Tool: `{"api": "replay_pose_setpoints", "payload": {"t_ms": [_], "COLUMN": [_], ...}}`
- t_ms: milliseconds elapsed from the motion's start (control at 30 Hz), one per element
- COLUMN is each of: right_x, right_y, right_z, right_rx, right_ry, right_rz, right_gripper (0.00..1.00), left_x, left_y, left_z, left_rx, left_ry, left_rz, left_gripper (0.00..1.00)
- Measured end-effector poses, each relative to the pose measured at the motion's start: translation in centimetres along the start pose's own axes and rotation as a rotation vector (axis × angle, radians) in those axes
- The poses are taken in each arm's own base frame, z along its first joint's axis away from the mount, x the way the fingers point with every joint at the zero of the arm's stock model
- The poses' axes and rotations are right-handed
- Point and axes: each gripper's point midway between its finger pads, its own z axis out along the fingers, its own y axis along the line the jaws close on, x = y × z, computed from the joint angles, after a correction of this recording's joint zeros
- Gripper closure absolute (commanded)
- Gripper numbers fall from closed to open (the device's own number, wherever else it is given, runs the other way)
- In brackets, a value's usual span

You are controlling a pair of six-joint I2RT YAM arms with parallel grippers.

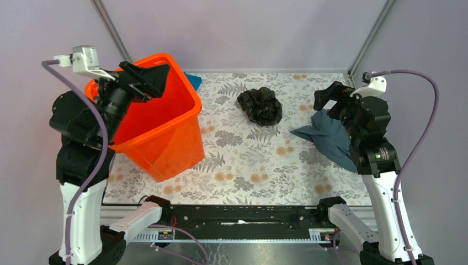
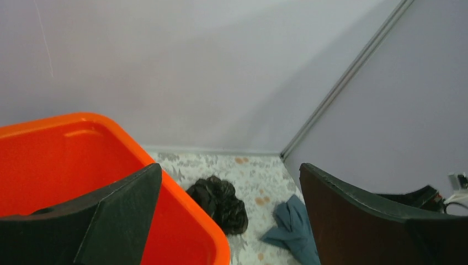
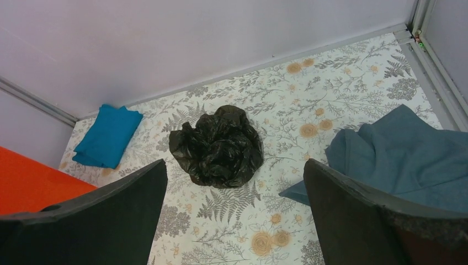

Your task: Put the trash bags into the trash bin

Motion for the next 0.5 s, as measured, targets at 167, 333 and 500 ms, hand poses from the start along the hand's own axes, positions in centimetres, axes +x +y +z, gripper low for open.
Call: {"api": "replay_pose_setpoints", "payload": {"t_ms": [167,333,500], "right_x": [0.6,5.1,12.4], "right_y": [0.0,1.7,5.2], "right_z": [0.2,1.7,4.5], "right_rx": [-0.002,-0.130,-0.327], "right_ry": [0.008,0.126,0.374], "right_rz": [0.021,0.064,0.212], "right_gripper": [0.00,0.00,0.00], "left_x": [2.0,3.8,4.4], "left_y": [0.0,0.2,0.4], "left_z": [0.5,-0.2,-2.4], "left_rx": [0.022,0.042,0.052], "left_ry": [0.078,0.128,0.132], "left_rz": [0.003,0.022,0.045], "left_gripper": [0.01,0.01,0.01]}}
